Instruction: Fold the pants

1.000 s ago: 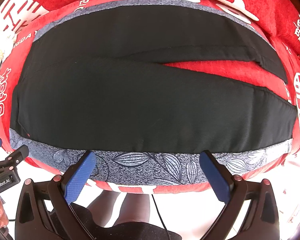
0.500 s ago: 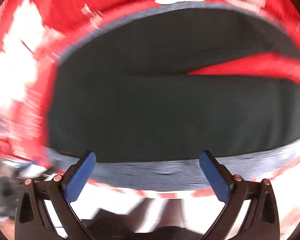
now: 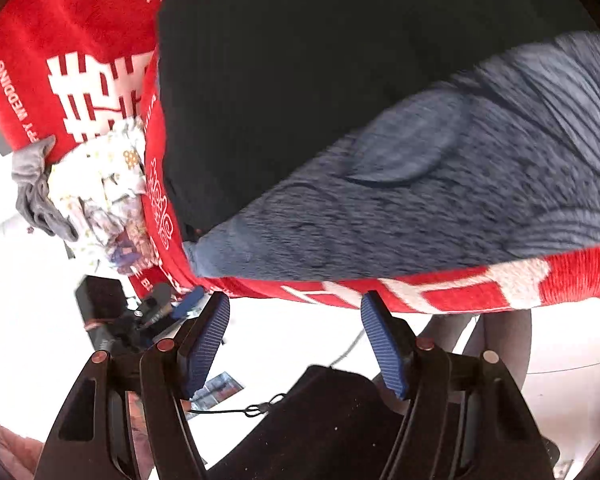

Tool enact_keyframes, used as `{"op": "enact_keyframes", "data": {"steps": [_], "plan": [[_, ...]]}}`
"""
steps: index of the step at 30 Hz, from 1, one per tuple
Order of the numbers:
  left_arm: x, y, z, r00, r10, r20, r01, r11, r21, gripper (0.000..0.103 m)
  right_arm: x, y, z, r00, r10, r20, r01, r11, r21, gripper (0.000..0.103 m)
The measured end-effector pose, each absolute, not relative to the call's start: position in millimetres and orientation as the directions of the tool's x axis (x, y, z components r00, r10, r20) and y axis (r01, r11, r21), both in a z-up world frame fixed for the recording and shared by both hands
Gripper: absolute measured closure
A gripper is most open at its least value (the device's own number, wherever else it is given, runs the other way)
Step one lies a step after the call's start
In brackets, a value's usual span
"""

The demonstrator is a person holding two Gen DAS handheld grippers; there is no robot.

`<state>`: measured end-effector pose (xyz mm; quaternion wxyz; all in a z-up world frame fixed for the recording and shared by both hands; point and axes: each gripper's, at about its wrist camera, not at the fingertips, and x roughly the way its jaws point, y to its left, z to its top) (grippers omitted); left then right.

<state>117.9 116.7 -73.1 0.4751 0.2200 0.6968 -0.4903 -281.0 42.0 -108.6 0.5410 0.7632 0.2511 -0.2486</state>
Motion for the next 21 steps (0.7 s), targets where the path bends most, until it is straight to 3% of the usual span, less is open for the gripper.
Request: {"op": "enact_keyframes", "data": {"steps": [12, 16, 17, 19, 20, 21], "plan": [[135.3, 103.3, -91.5, -0.506, -0.327, -0.798, 0.633, 0.487, -0.601, 0.002, -310.8, 27.4, -108.0, 0.839, -0.075, -0.539, 0.482, -0.359, 0.8, 0.03], [138.4, 106.4, -91.0, -0.456, -0.295, -0.84, 0.677, 0.497, -0.543, 0.026, -324.5, 35.2, -109.4, 0.834, -0.114, -0.539, 0.462, -0.389, 0.797, 0.03], [138.6, 105.1, -92.3, -0.445, -0.279, -0.851, 0.69, 0.499, -0.524, 0.038, -328.9, 36.3, -108.6, 0.832, -0.136, -0.538, 0.447, -0.411, 0.794, 0.03], [142.3, 108.3, -92.2, -0.426, -0.248, -0.87, 0.721, 0.488, -0.492, 0.052, -331.5, 34.6, -108.1, 0.825, -0.163, -0.541, 0.425, -0.451, 0.785, 0.049], [143.4, 108.8, -91.7, -0.421, -0.234, -0.876, 0.732, 0.482, -0.481, 0.062, -334.4, 32.2, -106.7, 0.807, -0.168, -0.566, 0.437, -0.474, 0.765, 0.086], [145.8, 108.8, -91.4, -0.426, -0.227, -0.876, 0.736, 0.476, -0.482, 0.07, -335.8, 30.7, -103.8, 0.8, -0.172, -0.575, 0.444, -0.475, 0.76, 0.095]]}}
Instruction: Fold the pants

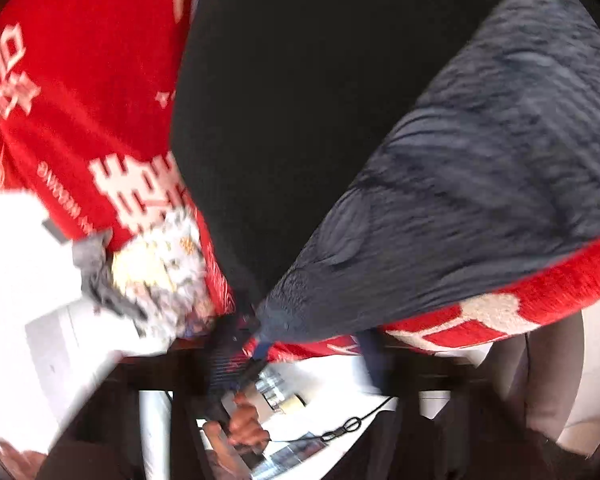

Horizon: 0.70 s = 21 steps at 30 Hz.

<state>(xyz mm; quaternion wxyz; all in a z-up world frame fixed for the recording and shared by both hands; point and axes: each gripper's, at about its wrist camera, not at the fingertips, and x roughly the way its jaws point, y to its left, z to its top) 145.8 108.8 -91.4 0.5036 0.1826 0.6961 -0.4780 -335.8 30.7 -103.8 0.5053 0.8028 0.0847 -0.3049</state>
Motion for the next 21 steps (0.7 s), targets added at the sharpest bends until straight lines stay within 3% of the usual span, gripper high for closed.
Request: {"op": "enact_keyframes", "data": {"steps": [2, 6, 14, 16, 17, 18, 21], "plan": [[149.7, 106.5, -85.9, -0.436, -0.228, -0.871, 0.728, 0.479, -0.49, 0.075, -330.2, 21.1, -86.1, 0.785, -0.179, -0.593, 0.48, -0.43, 0.765, 0.096], [154.2, 96.1, -51.4, -0.434, -0.284, -0.855, 0.724, 0.455, -0.519, 0.075, -322.2, -9.1, -42.4, 0.787, -0.194, -0.585, 0.514, -0.317, 0.797, 0.096], [170.7, 7.5, 38.7, -0.332, -0.531, -0.78, 0.734, 0.373, -0.567, 0.074, -297.2, -145.0, 19.4, 0.809, -0.158, -0.566, 0.557, -0.101, 0.824, 0.096], [174.9, -29.5, 43.9, -0.278, -0.554, -0.784, 0.751, 0.383, -0.537, 0.055, -289.7, -178.5, 18.1, 0.799, -0.124, -0.588, 0.584, -0.068, 0.809, 0.096], [176.2, -46.4, 42.7, -0.231, -0.557, -0.798, 0.763, 0.405, -0.504, 0.024, -285.6, -200.5, 13.9, 0.788, -0.111, -0.606, 0.604, -0.052, 0.795, 0.096], [180.3, -63.9, 39.5, -0.151, -0.569, -0.809, 0.782, 0.432, -0.45, 0.017, -283.2, -215.2, 9.2, 0.776, -0.104, -0.622, 0.621, -0.044, 0.783, 0.095], [185.4, -104.6, 9.3, -0.061, -0.504, -0.861, 0.817, 0.47, -0.333, 0.017, -276.2, -256.3, -19.4, 0.741, -0.07, -0.668, 0.668, -0.028, 0.743, 0.093]]}}
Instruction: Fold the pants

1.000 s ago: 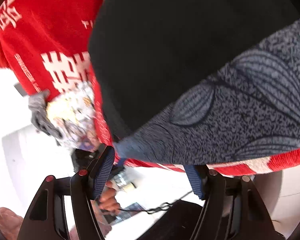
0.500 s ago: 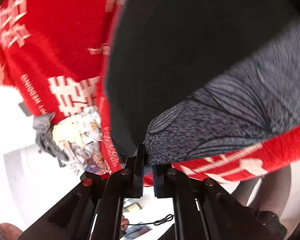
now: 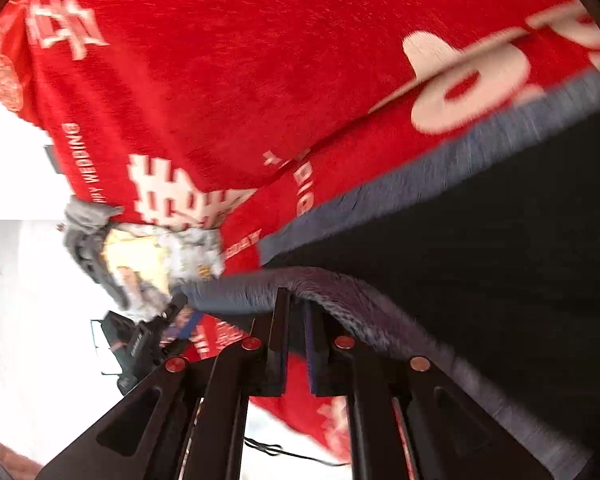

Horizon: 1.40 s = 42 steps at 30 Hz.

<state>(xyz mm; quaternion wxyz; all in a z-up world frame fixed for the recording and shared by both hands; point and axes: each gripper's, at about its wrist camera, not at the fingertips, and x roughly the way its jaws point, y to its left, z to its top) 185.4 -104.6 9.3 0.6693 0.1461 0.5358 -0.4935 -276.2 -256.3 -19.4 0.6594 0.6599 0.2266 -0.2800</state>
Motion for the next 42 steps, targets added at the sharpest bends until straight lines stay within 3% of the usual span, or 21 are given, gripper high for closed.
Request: {"op": "enact_keyframes", "data": {"steps": [5, 7, 8, 9, 11, 15, 18, 25, 33, 38, 40, 41, 42], "plan": [[189.6, -130.0, -58.7, 0.001, -0.338, -0.941, 0.794, 0.573, -0.205, 0.017, -266.8, -294.5, -86.5, 0.695, 0.018, -0.719, 0.717, -0.1, 0.69, 0.088], [186.0, -127.4, -62.8, 0.005, -0.308, -0.951, 0.79, 0.584, -0.185, 0.017, -273.0, -299.4, -93.1, 0.72, -0.008, -0.694, 0.686, -0.139, 0.714, 0.087], [179.9, -125.4, -57.4, 0.005, -0.309, -0.951, 0.801, 0.57, -0.181, 0.017, -276.8, -300.3, -90.4, 0.728, -0.003, -0.685, 0.676, -0.157, 0.72, 0.082], [171.0, -124.5, -49.5, 0.007, -0.309, -0.951, 0.821, 0.544, -0.171, 0.017, -281.4, -299.4, -84.0, 0.741, 0.006, -0.672, 0.664, -0.16, 0.731, 0.066], [142.4, -122.8, -28.7, -0.011, -0.313, -0.95, 0.878, 0.451, -0.159, 0.017, -298.6, -291.8, -56.8, 0.758, -0.007, -0.652, 0.647, -0.118, 0.753, 0.051], [57.2, -122.3, 0.1, -0.177, -0.29, -0.941, 0.949, 0.204, -0.241, 0.017, -369.1, -257.4, -17.9, 0.739, -0.064, -0.67, 0.661, -0.119, 0.741, 0.051], [-31.7, -124.4, 0.7, -0.363, -0.195, -0.911, 0.924, 0.055, -0.379, 0.017, -444.9, -211.8, -2.2, 0.664, -0.112, -0.739, 0.718, -0.181, 0.673, 0.051], [-186.6, -119.9, -24.6, -0.538, -0.006, -0.843, 0.84, -0.085, -0.536, 0.017, -602.5, -79.2, -11.0, 0.497, -0.112, -0.861, 0.737, -0.47, 0.486, 0.051], [-246.9, -111.1, -34.7, -0.527, 0.099, -0.844, 0.818, -0.208, -0.536, 0.017, -660.1, 26.7, -70.9, 0.528, -0.117, -0.841, 0.595, -0.656, 0.465, 0.048], [-252.6, -112.3, -49.3, -0.527, 0.105, -0.844, 0.815, -0.219, -0.536, 0.017, -654.4, 48.2, -94.8, 0.575, -0.227, -0.786, 0.479, -0.686, 0.548, 0.048], [-253.6, -110.6, -48.9, -0.531, 0.097, -0.842, 0.81, -0.233, -0.538, 0.017, -656.5, 53.6, -90.4, 0.574, -0.282, -0.768, 0.443, -0.682, 0.582, 0.064], [-253.6, -110.5, -48.1, -0.532, 0.095, -0.841, 0.809, -0.236, -0.539, 0.017, -656.7, 54.7, -83.0, 0.584, -0.326, -0.744, 0.413, -0.67, 0.618, 0.085], [-253.9, -111.2, -47.3, -0.538, 0.093, -0.838, 0.806, -0.234, -0.544, 0.017, -656.5, 54.2, -74.5, 0.579, -0.353, -0.735, 0.405, -0.657, 0.635, 0.086]]}}
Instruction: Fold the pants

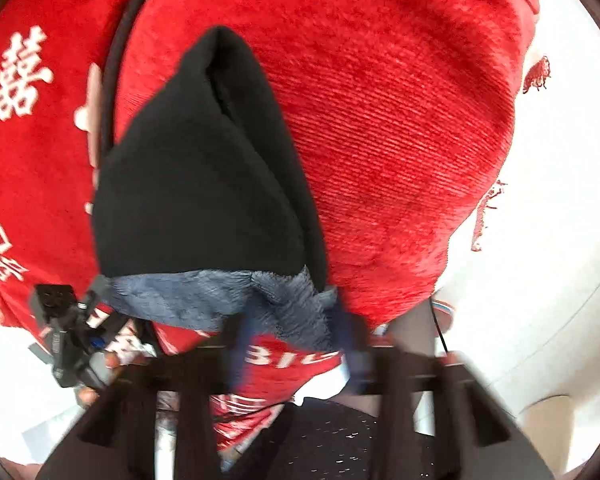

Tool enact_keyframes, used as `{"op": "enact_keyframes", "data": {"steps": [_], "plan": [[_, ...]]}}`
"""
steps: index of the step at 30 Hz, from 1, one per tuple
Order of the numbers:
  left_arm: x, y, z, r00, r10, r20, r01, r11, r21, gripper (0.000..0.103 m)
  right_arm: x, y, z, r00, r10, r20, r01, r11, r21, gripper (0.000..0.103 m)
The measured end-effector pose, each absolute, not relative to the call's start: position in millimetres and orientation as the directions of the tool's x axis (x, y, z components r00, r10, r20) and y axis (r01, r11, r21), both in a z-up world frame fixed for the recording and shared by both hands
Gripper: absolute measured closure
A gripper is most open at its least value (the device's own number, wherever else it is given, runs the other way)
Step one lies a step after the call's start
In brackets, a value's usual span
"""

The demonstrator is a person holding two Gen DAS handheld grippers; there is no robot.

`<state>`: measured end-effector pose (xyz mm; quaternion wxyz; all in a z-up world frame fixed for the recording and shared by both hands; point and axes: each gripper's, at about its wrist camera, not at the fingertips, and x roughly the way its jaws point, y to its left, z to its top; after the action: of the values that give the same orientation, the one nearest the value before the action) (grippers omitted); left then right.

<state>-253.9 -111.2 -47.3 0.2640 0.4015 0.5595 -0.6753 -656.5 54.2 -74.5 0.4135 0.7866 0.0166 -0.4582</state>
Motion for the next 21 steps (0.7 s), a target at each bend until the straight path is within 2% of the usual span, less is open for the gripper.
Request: {"op": "enact_keyframes", "data": {"steps": [4, 11, 14, 16, 19, 20, 21], "plan": [[-256.7, -123.8, -25.7, -0.581, 0.039, -0.813, 0.789, -0.218, -0.574, 0.017, -662.9, 29.7, -27.2, 0.584, -0.457, -0.671, 0.377, -0.579, 0.723, 0.087], [-272.6, -182.7, 14.2, -0.601, -0.091, -0.794, 0.794, -0.179, -0.581, 0.017, -702.3, -118.0, 58.3, 0.607, -0.514, -0.605, 0.476, -0.374, 0.796, 0.087], [-281.1, -224.2, 22.3, -0.573, -0.169, -0.802, 0.819, -0.166, -0.55, 0.017, -713.9, -191.2, 69.5, 0.601, -0.498, -0.625, 0.532, -0.335, 0.778, 0.087], [-284.3, -253.6, 20.6, -0.549, -0.21, -0.809, 0.836, -0.14, -0.531, 0.017, -724.9, -237.7, 65.1, 0.586, -0.451, -0.673, 0.586, -0.339, 0.736, 0.086], [-285.0, -288.6, 12.5, -0.487, -0.255, -0.835, 0.873, -0.112, -0.475, 0.017, -729.9, -296.6, 41.8, 0.57, -0.343, -0.747, 0.664, -0.343, 0.664, 0.079], [-285.3, -298.7, 9.5, -0.463, -0.264, -0.846, 0.886, -0.102, -0.453, 0.017, -730.5, -306.8, 33.6, 0.543, -0.296, -0.786, 0.699, -0.359, 0.619, 0.068], [-284.4, -305.5, 6.9, -0.443, -0.269, -0.855, 0.896, -0.092, -0.435, 0.017, -729.2, -320.3, 27.9, 0.497, -0.255, -0.829, 0.744, -0.366, 0.558, 0.046]]}}
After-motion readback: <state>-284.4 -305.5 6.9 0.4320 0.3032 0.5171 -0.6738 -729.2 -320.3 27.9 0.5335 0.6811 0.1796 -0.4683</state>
